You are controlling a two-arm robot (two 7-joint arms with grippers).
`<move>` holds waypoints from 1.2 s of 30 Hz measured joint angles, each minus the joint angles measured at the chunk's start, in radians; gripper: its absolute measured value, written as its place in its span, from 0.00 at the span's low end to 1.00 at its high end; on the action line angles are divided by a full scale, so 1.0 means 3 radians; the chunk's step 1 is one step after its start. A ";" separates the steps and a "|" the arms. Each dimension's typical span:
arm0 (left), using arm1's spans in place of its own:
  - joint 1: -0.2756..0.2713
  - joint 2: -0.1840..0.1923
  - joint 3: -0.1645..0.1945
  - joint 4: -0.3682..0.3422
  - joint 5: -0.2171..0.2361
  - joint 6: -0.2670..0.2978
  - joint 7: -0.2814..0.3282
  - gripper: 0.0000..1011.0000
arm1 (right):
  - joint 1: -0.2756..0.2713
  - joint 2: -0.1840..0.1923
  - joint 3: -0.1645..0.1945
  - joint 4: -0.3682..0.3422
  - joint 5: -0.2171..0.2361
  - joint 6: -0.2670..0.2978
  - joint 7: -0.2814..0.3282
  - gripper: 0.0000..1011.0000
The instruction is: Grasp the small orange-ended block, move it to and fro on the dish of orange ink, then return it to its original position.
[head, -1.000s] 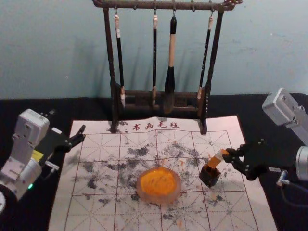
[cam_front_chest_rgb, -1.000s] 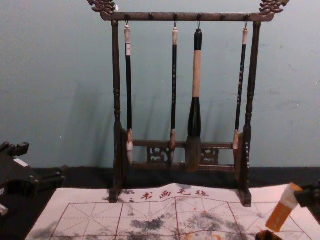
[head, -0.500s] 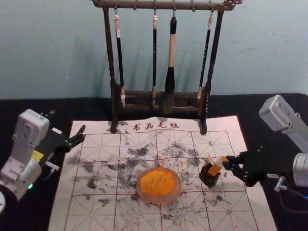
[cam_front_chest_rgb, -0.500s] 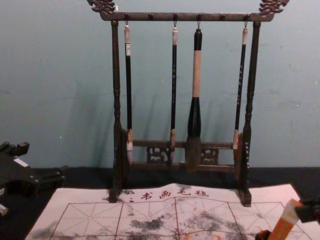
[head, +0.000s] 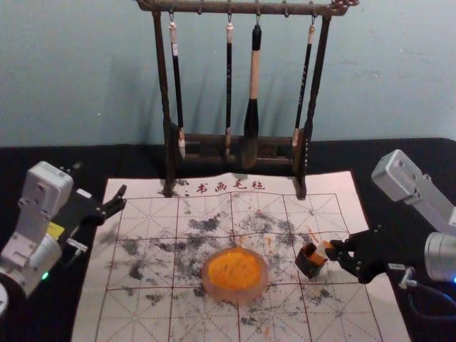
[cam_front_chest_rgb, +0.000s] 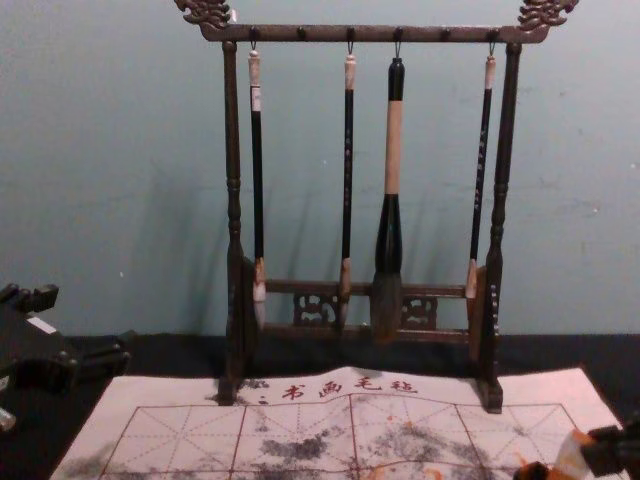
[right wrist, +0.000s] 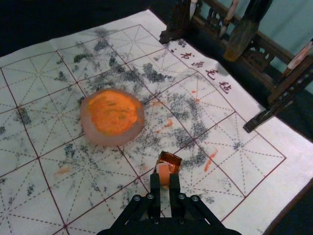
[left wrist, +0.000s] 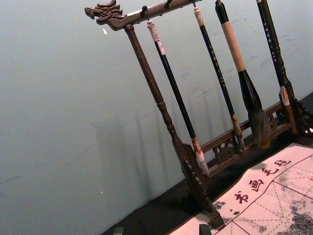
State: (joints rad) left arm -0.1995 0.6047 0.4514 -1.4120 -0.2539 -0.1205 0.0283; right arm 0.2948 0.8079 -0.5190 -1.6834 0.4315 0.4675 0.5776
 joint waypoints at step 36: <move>0.0000 0.0000 0.0000 0.0000 0.0000 0.0000 0.0000 0.99 | 0.0155 -0.0144 -0.0133 0.0274 -0.0121 -0.0013 0.0096 0.08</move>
State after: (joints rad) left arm -0.1995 0.6047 0.4514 -1.4120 -0.2539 -0.1205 0.0283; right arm 0.3414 0.7646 -0.5587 -1.6011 0.3952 0.4637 0.6064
